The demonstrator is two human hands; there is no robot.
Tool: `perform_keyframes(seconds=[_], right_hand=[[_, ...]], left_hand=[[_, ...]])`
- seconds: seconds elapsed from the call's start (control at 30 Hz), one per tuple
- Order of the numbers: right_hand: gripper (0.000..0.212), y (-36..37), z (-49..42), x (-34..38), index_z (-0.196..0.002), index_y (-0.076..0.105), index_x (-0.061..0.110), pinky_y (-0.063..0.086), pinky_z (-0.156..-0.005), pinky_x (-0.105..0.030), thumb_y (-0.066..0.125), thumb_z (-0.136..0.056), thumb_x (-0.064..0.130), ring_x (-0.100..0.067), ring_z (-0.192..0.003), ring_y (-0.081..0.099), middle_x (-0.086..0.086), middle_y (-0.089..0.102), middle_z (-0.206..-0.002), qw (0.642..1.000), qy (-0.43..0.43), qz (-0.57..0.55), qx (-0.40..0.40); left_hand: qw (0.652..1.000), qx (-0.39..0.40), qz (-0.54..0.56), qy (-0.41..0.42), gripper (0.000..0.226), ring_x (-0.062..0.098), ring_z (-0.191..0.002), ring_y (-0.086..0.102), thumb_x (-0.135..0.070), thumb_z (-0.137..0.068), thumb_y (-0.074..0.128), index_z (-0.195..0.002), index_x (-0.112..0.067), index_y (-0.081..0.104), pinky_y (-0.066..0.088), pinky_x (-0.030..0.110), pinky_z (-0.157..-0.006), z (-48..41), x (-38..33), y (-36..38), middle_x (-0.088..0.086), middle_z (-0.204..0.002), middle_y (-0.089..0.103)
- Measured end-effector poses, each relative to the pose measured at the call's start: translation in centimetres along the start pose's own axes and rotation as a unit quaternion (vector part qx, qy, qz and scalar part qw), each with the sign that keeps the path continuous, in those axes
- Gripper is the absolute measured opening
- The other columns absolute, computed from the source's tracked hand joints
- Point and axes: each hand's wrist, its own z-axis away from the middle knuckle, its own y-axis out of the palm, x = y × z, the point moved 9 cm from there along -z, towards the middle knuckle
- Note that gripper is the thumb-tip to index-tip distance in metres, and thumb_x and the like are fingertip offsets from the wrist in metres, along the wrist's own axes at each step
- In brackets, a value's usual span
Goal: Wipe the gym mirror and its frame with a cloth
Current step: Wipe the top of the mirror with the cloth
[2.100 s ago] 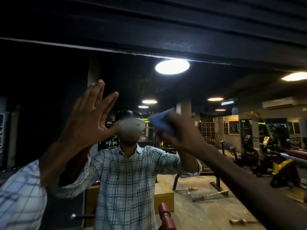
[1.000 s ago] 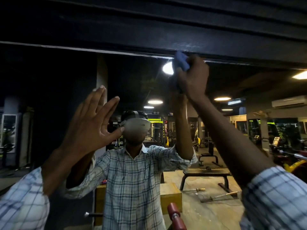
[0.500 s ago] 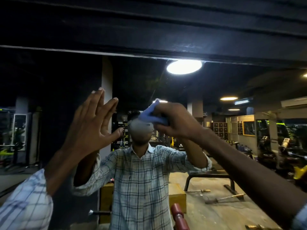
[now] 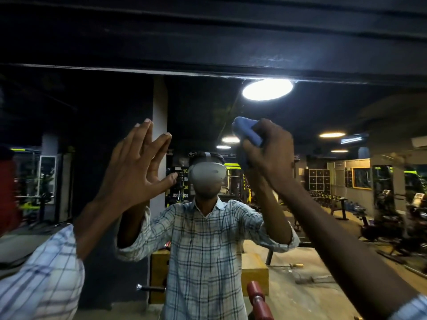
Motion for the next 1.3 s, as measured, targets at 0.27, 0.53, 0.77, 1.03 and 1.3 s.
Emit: perform_keyframes(seconds=[0.27,0.53,0.77,1.03,1.3], right_hand=[[0.017,3.8,-1.9,3.5,-0.090,0.060,0.023,0.040,-0.067,-0.010,0.073,-0.083,0.015,0.005,-0.073,0.052,0.013,0.055,-0.081,0.991,-0.096,0.032,0.086],[0.017,8.7,-0.6,6.5,-0.089,0.063,0.015,0.039,-0.063,-0.027,0.076,-0.078,0.019,-0.010,-0.070,0.049,0.006,0.055,-0.081,0.962,-0.181,0.055,0.195],[0.025,3.5,-7.1,2.8,-0.098,0.068,0.008,0.049,-0.070,-0.019,0.063,-0.084,0.029,-0.014,-0.077,0.060,-0.001,0.064,-0.088,0.995,-0.042,0.076,-0.052],[0.028,5.2,-9.5,3.5,-0.096,0.067,0.008,0.055,-0.071,-0.047,0.064,-0.082,0.032,-0.024,-0.076,0.064,-0.004,0.067,-0.086,0.995,-0.054,0.083,-0.021],[0.023,11.0,-7.1,8.3,-0.097,0.065,0.009,0.053,-0.070,-0.046,0.066,-0.084,0.028,-0.022,-0.078,0.061,-0.006,0.065,-0.088,0.975,-0.171,0.076,0.119]], left_hand=[[0.999,-0.003,-0.004,0.037,0.105,0.029,-0.161,0.004,-0.083,-0.078,0.046,-0.165,-0.033,0.018,0.021,0.057,-0.122,0.2,2.5,-0.6,0.005,-0.174,-0.004],[0.997,-0.018,0.016,0.067,0.101,0.024,-0.161,0.001,-0.076,-0.079,0.055,-0.164,-0.031,0.024,0.014,0.042,-0.119,0.4,4.9,-1.4,0.006,-0.174,0.000],[0.997,-0.019,0.021,0.071,0.102,0.023,-0.161,0.002,-0.077,-0.078,0.057,-0.164,-0.031,0.024,0.015,0.046,-0.121,0.3,5.9,-1.3,0.004,-0.175,-0.002],[0.997,-0.027,0.026,0.073,0.103,0.027,-0.161,0.004,-0.079,-0.078,0.054,-0.164,-0.030,0.023,0.019,0.053,-0.121,0.1,7.0,-1.5,0.006,-0.174,-0.002],[0.996,-0.037,0.024,0.075,0.102,0.027,-0.160,0.006,-0.079,-0.078,0.053,-0.164,-0.030,0.026,0.020,0.051,-0.121,0.2,7.8,-1.8,0.008,-0.174,0.000]])
